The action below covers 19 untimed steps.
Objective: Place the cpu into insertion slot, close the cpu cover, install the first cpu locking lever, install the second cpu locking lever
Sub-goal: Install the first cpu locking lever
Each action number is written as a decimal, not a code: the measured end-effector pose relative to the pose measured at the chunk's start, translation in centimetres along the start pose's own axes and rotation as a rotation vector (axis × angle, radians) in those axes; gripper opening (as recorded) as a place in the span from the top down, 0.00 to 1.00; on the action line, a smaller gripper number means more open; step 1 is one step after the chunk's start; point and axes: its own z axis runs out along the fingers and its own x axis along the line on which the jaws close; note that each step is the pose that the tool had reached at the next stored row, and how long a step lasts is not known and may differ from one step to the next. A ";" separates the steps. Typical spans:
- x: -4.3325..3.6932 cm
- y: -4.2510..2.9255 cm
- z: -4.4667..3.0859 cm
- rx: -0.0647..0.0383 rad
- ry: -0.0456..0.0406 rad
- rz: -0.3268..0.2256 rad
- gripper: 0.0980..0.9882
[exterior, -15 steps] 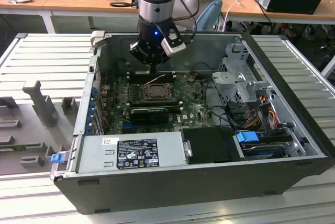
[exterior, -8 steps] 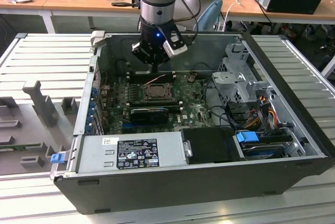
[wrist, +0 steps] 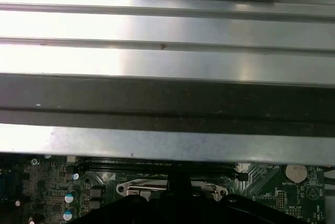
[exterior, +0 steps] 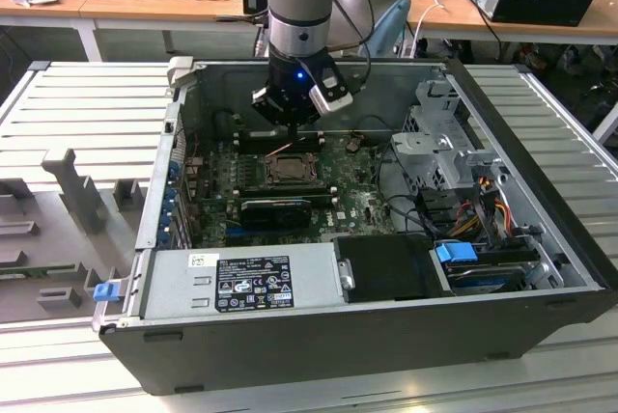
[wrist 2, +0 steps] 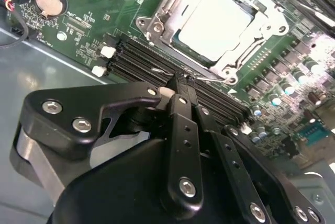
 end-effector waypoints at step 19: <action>-1.40 -0.10 2.46 0.035 0.0064 -0.041 0.99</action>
